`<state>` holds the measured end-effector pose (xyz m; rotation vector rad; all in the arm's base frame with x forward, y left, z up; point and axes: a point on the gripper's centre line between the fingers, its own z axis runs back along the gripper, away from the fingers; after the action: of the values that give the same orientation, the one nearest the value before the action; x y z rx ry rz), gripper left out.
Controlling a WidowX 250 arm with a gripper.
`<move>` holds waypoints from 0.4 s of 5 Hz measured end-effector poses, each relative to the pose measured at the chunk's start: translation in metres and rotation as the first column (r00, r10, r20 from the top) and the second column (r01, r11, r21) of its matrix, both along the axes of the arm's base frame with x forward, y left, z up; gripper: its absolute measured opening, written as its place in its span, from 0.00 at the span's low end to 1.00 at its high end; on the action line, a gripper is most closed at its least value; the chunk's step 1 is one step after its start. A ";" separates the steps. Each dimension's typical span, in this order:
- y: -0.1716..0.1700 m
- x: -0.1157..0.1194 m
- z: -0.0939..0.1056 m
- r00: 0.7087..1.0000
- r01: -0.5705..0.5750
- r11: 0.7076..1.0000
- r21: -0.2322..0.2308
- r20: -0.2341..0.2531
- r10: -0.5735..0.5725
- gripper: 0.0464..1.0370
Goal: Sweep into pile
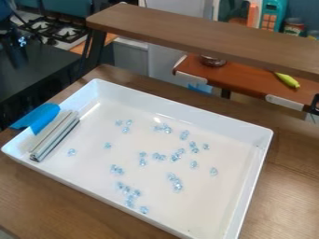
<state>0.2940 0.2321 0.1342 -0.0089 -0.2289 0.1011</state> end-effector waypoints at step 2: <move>-0.023 0.005 -0.039 0.997 -0.021 1.000 -0.019 -0.071 0.020 0.96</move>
<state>0.2986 0.2088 0.0951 -0.0225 -0.1572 0.1236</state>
